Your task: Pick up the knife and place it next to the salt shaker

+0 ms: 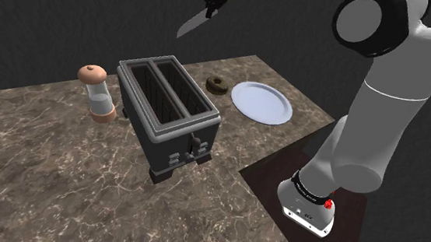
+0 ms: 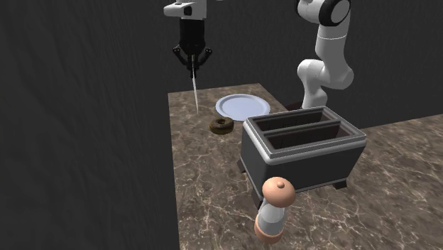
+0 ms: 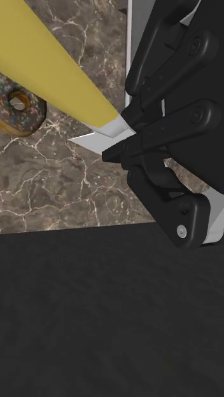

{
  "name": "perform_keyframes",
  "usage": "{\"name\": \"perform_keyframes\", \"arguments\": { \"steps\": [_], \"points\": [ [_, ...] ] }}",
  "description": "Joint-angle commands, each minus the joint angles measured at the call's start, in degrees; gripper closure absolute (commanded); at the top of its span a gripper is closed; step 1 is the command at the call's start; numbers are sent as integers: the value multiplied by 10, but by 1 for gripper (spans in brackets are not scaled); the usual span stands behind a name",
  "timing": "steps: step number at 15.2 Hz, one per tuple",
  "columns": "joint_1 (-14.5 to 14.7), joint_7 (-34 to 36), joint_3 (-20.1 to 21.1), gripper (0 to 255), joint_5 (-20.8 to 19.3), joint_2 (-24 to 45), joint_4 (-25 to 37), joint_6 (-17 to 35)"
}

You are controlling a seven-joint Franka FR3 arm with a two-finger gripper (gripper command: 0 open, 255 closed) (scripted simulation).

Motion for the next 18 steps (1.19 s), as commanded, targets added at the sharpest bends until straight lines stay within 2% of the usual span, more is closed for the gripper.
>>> {"name": "perform_keyframes", "arguments": {
  "steps": [1, 8, 15, 18],
  "points": [
    [21, 27, 7, 255, -11, -16, -20, 9],
    [84, 119, 40, 255, -32, -32, -39, 26],
    [140, 211, 73, 255, -44, -14, -15, 28],
    [142, 210, 74, 255, -45, -19, -45, 53]
  ]
}}
